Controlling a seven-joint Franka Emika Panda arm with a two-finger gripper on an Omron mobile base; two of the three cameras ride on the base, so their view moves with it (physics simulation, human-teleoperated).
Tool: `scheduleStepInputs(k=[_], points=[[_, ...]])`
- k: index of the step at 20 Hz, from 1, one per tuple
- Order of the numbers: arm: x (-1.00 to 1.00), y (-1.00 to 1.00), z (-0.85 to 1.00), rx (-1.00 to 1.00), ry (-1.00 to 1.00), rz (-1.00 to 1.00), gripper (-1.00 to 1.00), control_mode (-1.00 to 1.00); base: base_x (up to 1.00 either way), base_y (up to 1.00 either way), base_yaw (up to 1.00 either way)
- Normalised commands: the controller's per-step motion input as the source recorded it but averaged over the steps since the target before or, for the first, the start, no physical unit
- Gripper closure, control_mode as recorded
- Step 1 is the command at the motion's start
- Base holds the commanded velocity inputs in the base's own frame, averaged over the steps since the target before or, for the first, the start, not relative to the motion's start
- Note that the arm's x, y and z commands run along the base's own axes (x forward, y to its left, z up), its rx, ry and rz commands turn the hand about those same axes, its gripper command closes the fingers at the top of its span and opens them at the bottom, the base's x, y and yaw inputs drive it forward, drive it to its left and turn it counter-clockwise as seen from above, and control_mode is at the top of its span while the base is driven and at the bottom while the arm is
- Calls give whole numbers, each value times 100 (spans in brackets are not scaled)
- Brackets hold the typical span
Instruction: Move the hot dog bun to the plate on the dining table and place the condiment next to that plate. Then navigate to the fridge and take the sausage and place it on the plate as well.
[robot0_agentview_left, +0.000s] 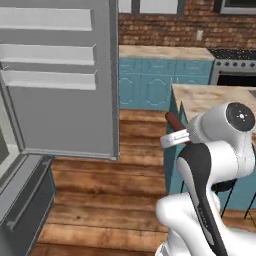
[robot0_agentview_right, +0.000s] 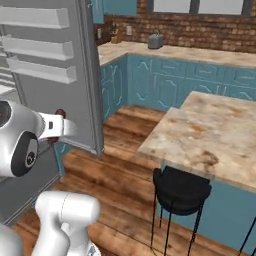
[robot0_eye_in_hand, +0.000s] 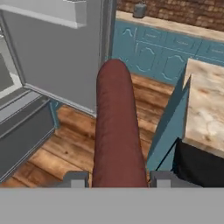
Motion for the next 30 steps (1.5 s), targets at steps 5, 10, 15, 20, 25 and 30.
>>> scheduleStepInputs(k=[5, 10, 15, 20, 25, 30], points=[[0, 0, 0, 0, 0, 0, 100, 100, -25, -78, -38], [0, 0, 0, 0, 0, 0, 100, 100, 3, -100, -19], [0, 0, 0, 0, 0, 0, 100, 100, 14, -100, -14], [0, 0, 0, 0, 0, 0, 100, 100, 18, -100, -13], [0, 0, 0, 0, 0, 0, 100, 100, 25, -100, -12], [0, 0, 0, 0, 0, 0, 100, 100, 38, -100, -13]])
